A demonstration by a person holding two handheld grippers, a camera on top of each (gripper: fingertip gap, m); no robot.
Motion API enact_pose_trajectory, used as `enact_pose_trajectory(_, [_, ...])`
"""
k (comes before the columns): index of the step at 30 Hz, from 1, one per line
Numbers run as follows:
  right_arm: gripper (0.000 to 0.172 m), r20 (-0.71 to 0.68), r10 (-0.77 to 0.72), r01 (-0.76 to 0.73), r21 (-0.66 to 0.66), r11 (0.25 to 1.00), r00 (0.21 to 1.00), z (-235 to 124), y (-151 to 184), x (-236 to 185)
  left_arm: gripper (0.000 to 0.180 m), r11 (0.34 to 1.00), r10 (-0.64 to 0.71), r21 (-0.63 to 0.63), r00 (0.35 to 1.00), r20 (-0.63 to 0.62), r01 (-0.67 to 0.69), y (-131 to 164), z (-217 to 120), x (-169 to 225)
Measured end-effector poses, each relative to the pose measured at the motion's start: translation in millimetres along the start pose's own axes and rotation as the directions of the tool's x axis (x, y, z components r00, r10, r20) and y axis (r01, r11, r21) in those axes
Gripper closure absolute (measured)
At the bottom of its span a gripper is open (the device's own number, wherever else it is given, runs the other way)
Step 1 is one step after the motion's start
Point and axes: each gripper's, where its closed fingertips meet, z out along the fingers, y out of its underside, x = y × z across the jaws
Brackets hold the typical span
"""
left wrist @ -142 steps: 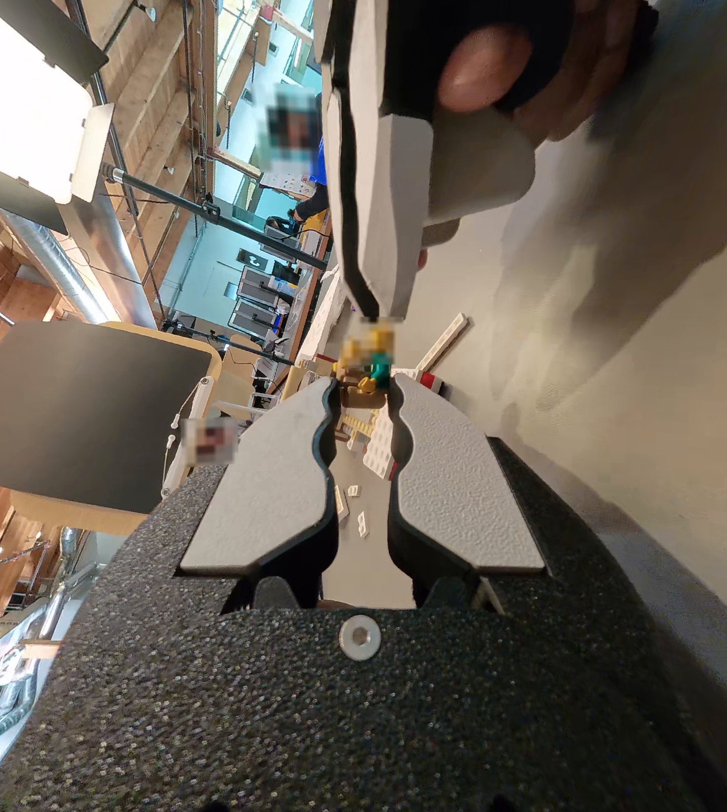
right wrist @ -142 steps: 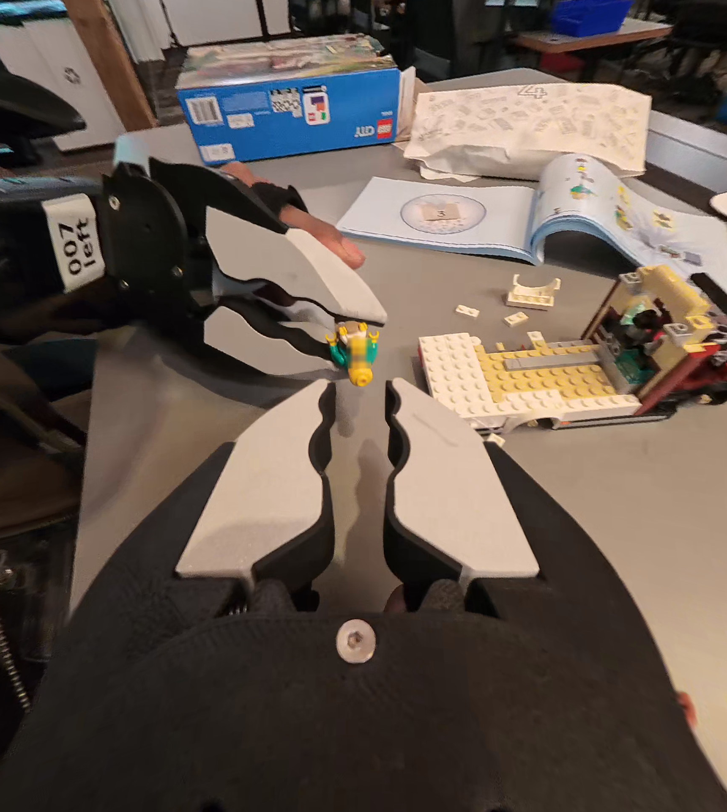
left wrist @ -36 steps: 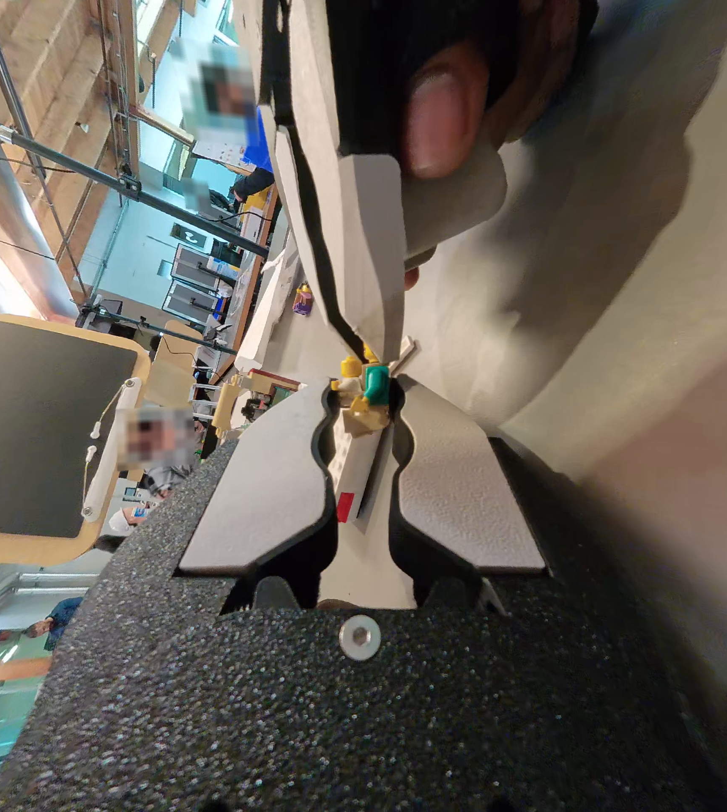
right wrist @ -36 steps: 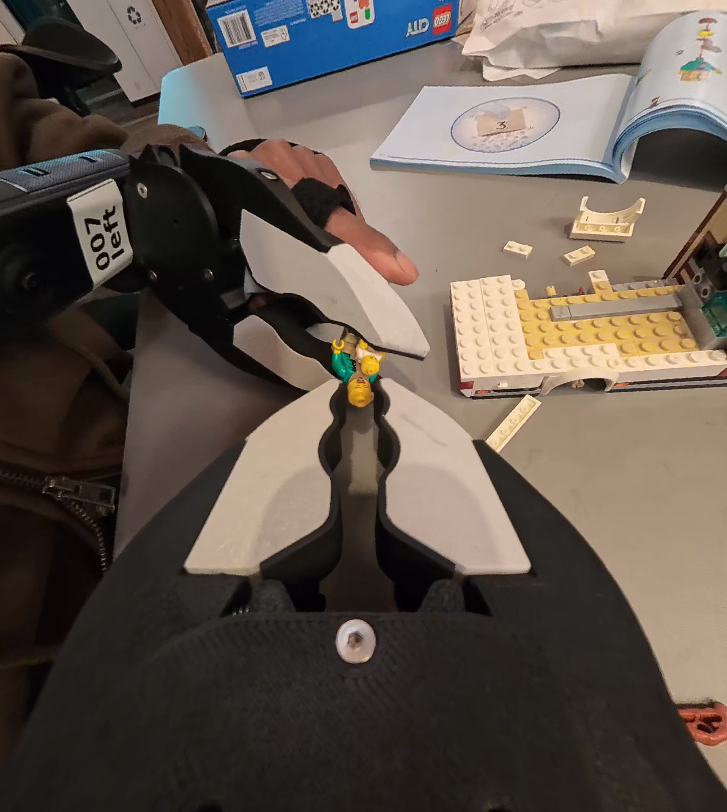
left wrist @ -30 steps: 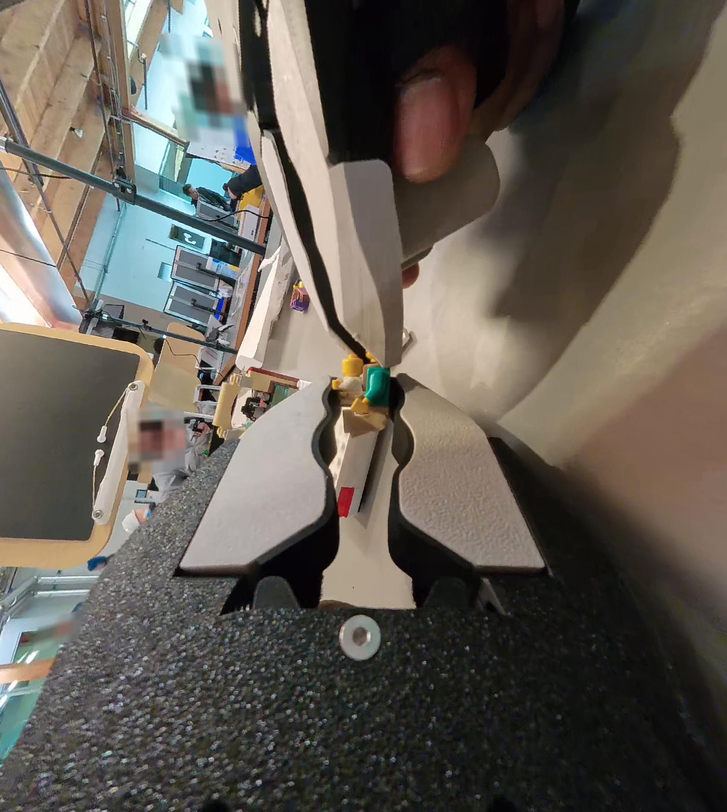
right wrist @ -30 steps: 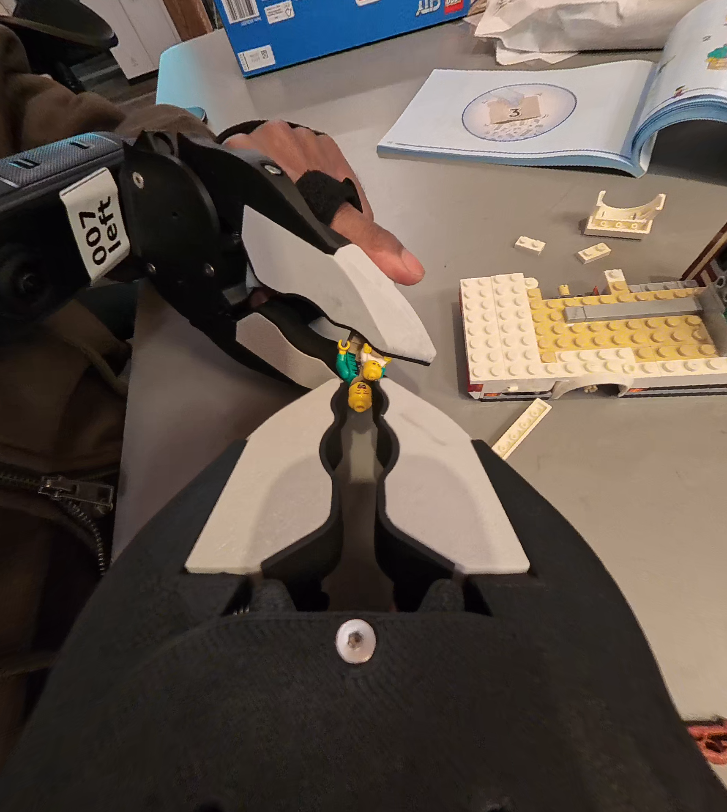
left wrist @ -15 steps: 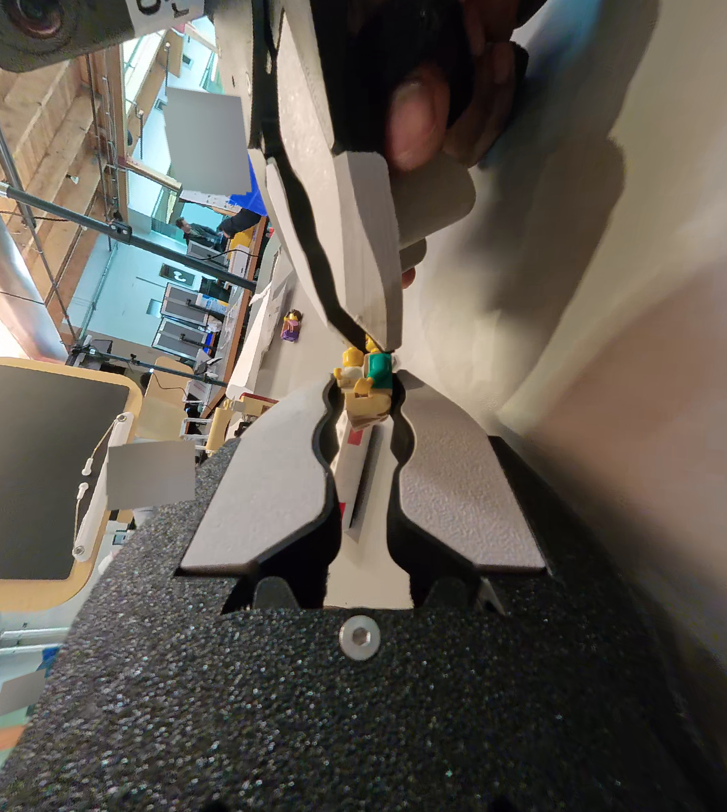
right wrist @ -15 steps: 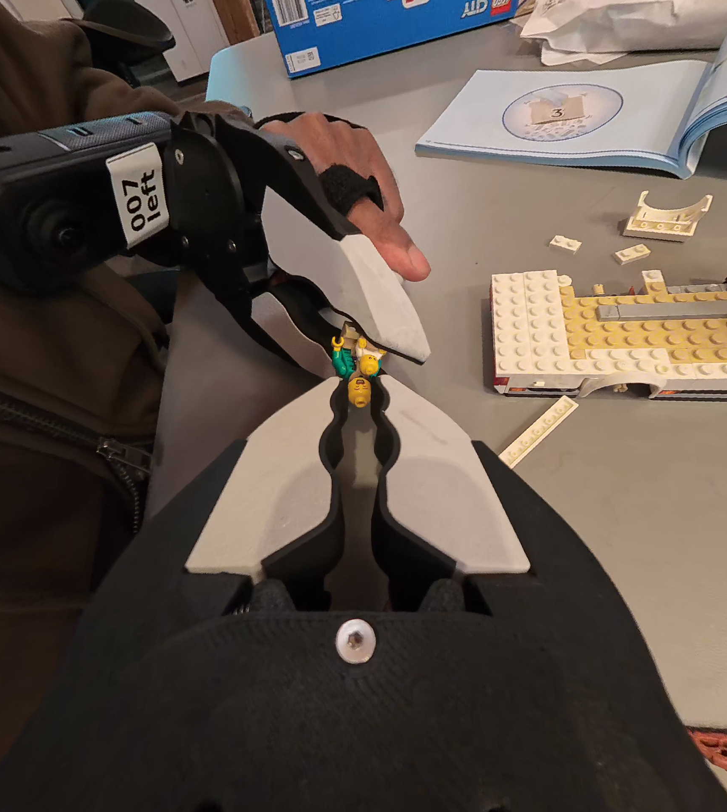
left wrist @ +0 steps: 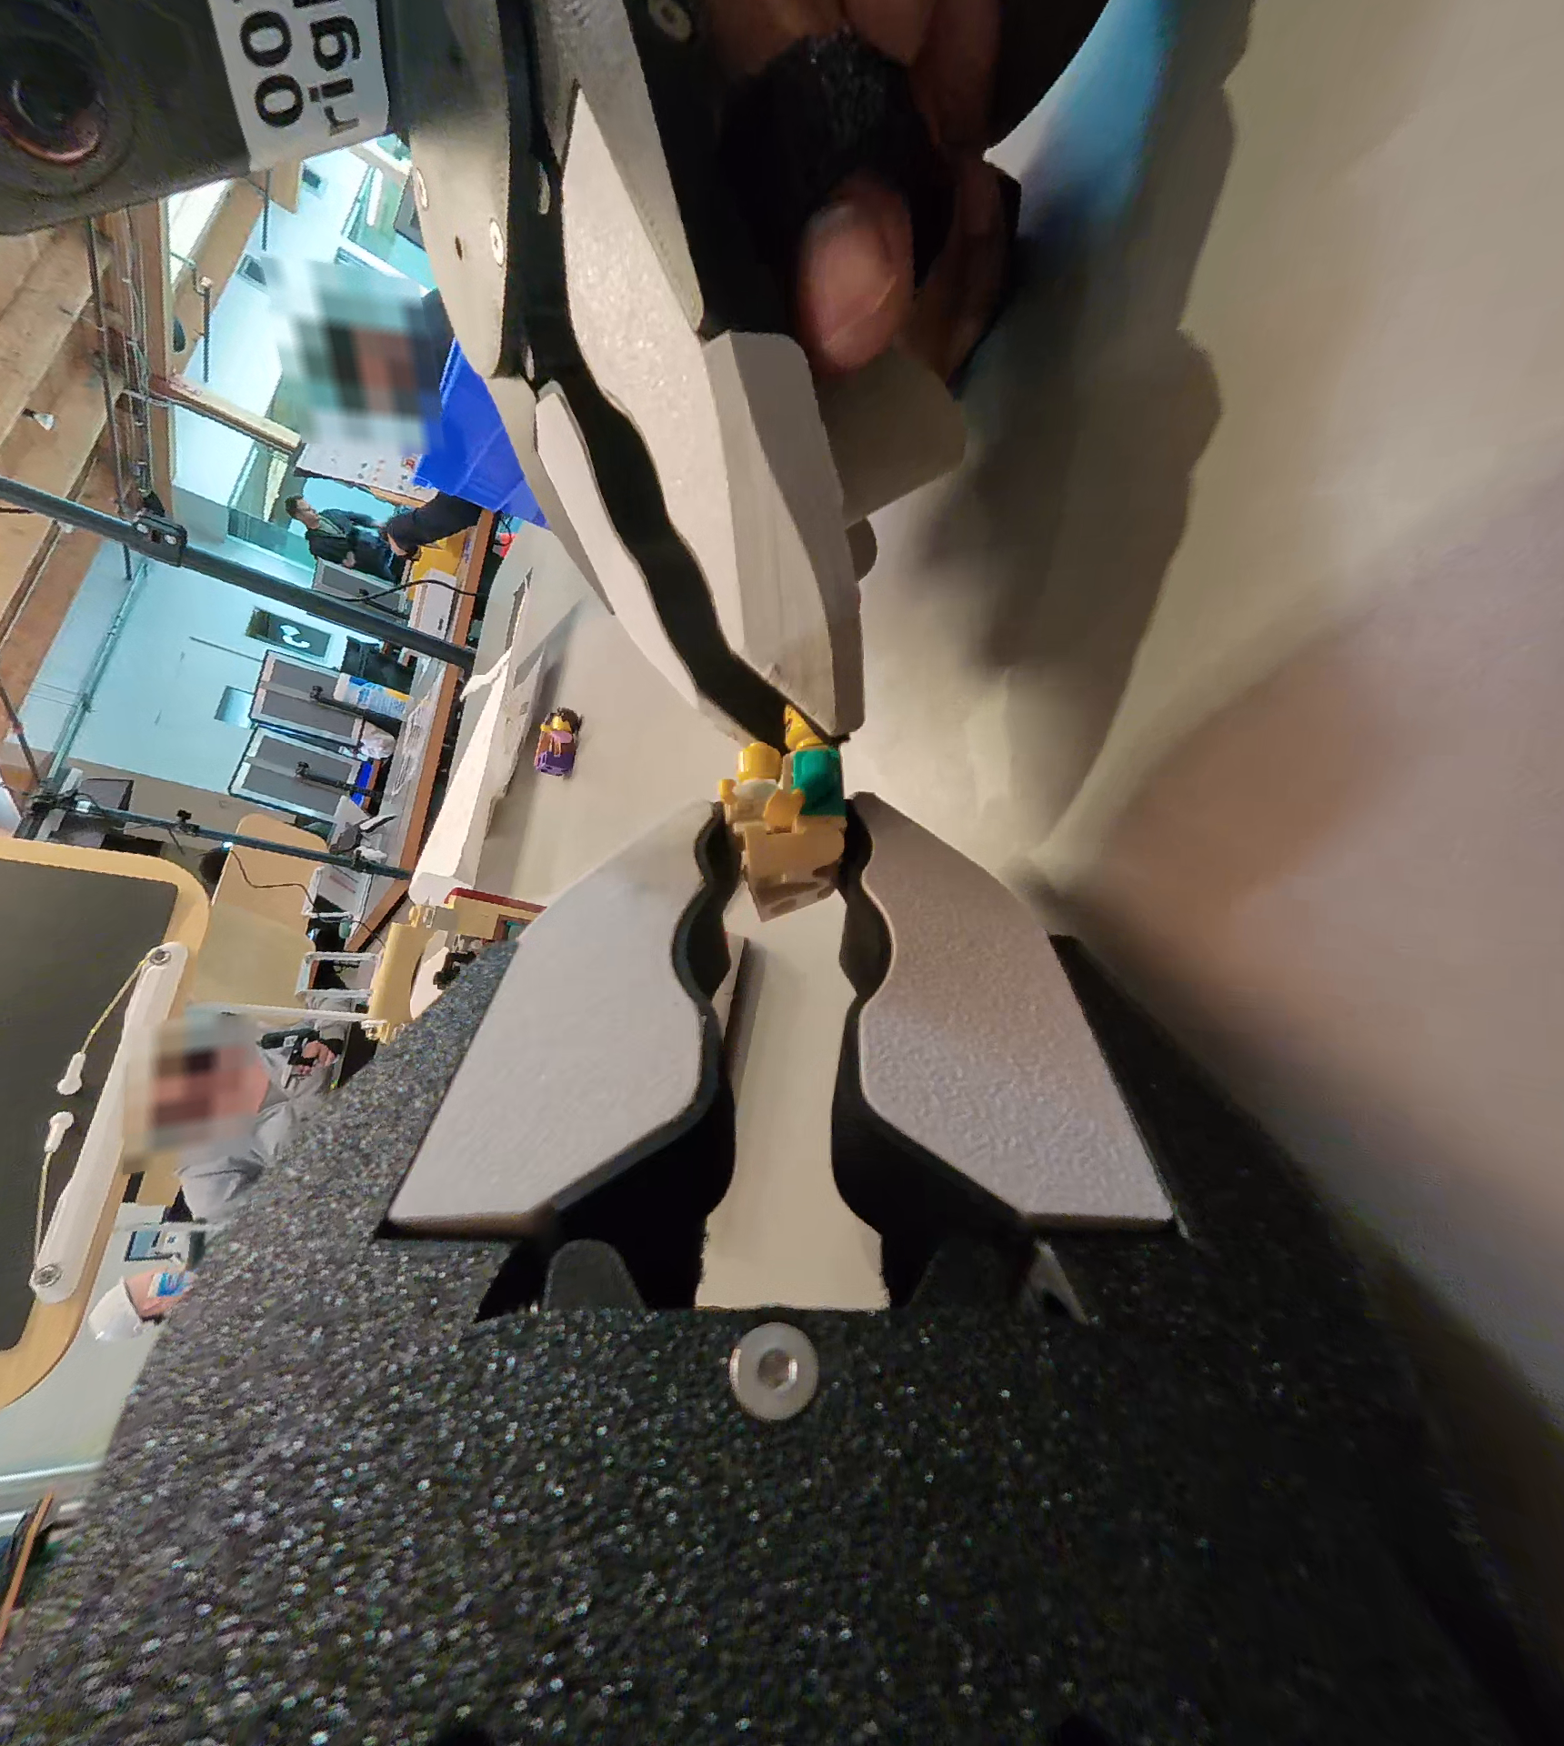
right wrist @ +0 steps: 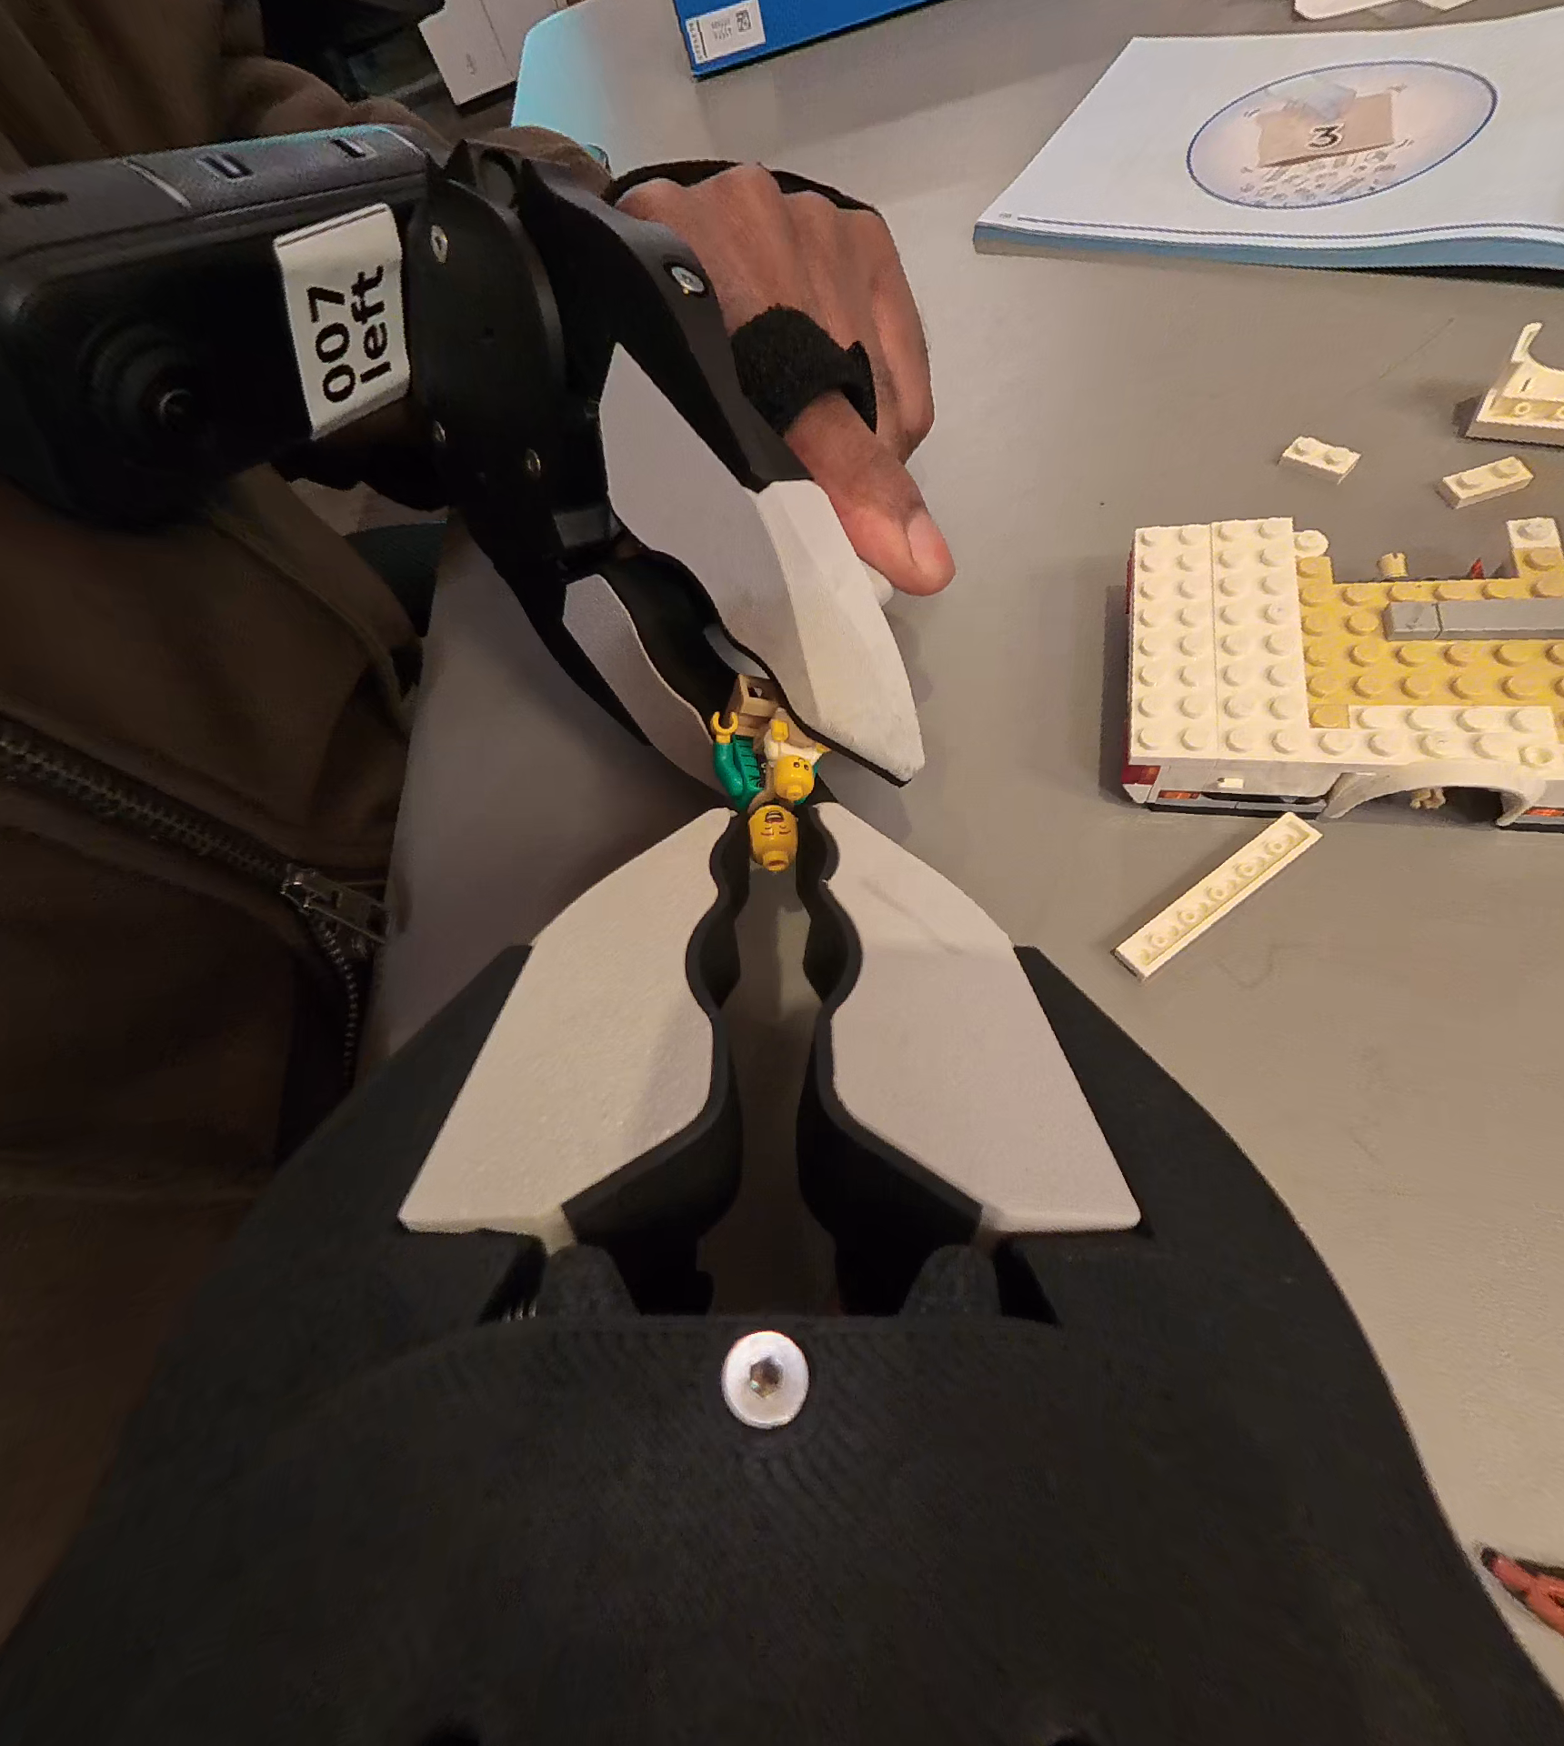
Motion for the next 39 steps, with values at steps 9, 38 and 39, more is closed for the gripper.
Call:
enact_pose_trajectory(9, [0.161, -0.084, 0.071, -0.067, 0.049, 0.997, 0.994, -45.5, 15.3, 32.4, 0.16, 0.998, -0.051, -0.029, 0.999, -0.001, 0.051, 15.9, -4.2, -4.4])
enact_pose_trajectory(38, [0.144, -0.898, 0.245, -0.226, 0.169, 0.959, 0.365, -259.0, 77.6, 114.5, 0.159, 0.994, -0.053, -0.093, 0.998, 0.035, 0.056, 29.3, -1.4, -4.5])
enact_pose_trajectory(39, [0.143, -0.896, 0.223, -0.201, 0.155, 0.967, 0.384, -252.2, 71.7, 111.9, 0.159, 0.994, -0.046, -0.096, 0.998, 0.041, 0.05, 29.5, -1.0, -5.0])
